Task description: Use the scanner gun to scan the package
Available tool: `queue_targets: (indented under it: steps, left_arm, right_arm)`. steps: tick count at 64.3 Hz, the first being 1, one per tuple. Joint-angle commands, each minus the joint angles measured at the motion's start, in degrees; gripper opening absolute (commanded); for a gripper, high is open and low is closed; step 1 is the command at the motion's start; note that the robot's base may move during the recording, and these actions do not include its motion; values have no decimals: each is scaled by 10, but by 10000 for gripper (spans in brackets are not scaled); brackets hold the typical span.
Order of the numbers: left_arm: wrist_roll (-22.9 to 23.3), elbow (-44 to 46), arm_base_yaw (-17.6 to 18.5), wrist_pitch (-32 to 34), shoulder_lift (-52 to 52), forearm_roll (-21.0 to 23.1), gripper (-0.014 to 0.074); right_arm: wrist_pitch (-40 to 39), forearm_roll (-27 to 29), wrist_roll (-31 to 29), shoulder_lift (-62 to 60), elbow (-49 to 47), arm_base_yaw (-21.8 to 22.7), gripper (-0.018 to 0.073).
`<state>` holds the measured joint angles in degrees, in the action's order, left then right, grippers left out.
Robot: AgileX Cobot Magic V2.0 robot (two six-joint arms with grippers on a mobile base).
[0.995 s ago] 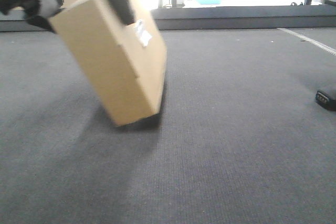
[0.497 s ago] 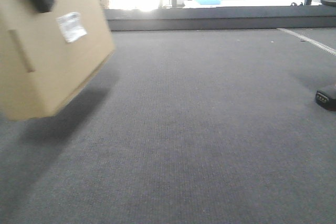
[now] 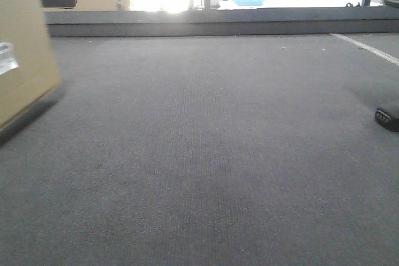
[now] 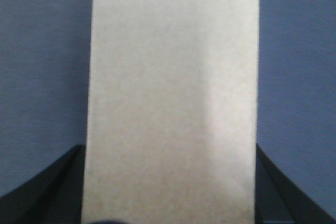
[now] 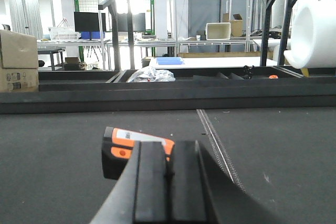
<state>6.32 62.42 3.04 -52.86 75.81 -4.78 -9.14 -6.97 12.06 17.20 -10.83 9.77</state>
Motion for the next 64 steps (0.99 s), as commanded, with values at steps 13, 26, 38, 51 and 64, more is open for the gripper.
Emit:
queue_targets:
  steps: [13,26,38,51,64]
  left_arm:
    - [-76,-11,-40,23,-8,31,-111]
    - [-79,-11,-40,23,-8,31,-111]
    - [-79,-11,-40,24,-8,31,-104]
    - [-79,-11,-40,24,-6,31,250]
    - [-75,-11,-40,28,-6,31,470]
  right_arm:
    - [11,0,-1,-4,3,3,-169]
    - [11,0,-1,-4,3,3,-169]
    - [11,0,-1,-4,3,3,-169]
    - [11,0,-1,-4,3,3,-169]
    - [26,0,-1,-4,-2,3,-169]
